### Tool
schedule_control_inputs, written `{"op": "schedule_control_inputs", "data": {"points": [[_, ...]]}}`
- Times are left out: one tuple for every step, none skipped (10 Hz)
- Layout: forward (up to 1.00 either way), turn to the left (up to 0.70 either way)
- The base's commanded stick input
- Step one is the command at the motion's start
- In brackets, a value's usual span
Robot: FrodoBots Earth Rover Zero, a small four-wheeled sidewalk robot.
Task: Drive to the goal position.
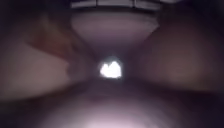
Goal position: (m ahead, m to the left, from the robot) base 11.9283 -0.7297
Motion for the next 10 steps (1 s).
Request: {"op": "schedule_control_inputs", "data": {"points": [[1.00, 0.09], [1.00, 0.07], [1.00, 0.06], [1.00, 0.05], [1.00, 0.05], [1.00, 0.05], [1.00, 0.04], [1.00, 0.04], [1.00, 0.04], [1.00, 0.04]]}}
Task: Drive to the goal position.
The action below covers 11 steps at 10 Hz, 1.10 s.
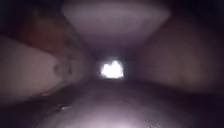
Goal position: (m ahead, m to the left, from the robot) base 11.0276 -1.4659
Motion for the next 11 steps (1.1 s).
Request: {"op": "schedule_control_inputs", "data": {"points": [[1.00, 0.04], [1.00, 0.04], [1.00, 0.03], [1.00, 0.02], [1.00, 0.01], [1.00, 0.00], [1.00, 0.00], [1.00, 0.00], [1.00, 0.00], [1.00, 0.00], [1.00, 0.00]]}}
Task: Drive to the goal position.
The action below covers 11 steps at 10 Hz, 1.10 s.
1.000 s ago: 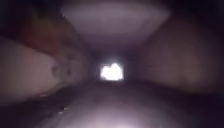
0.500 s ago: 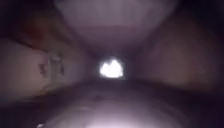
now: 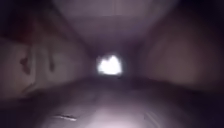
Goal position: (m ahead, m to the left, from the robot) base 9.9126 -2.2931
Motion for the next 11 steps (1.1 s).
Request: {"op": "schedule_control_inputs", "data": {"points": [[1.00, 0.00], [1.00, 0.00], [1.00, 0.00], [1.00, 0.01], [1.00, 0.02], [1.00, 0.03], [1.00, 0.04], [1.00, 0.05], [1.00, 0.05], [1.00, 0.05], [1.00, 0.04]]}}
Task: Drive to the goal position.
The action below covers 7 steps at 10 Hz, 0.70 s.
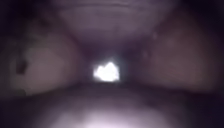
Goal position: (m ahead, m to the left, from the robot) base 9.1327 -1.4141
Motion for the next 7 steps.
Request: {"op": "schedule_control_inputs", "data": {"points": [[1.00, 0.06], [1.00, 0.10], [1.00, 0.08], [1.00, 0.06], [1.00, 0.05], [1.00, 0.05], [1.00, 0.05]]}}
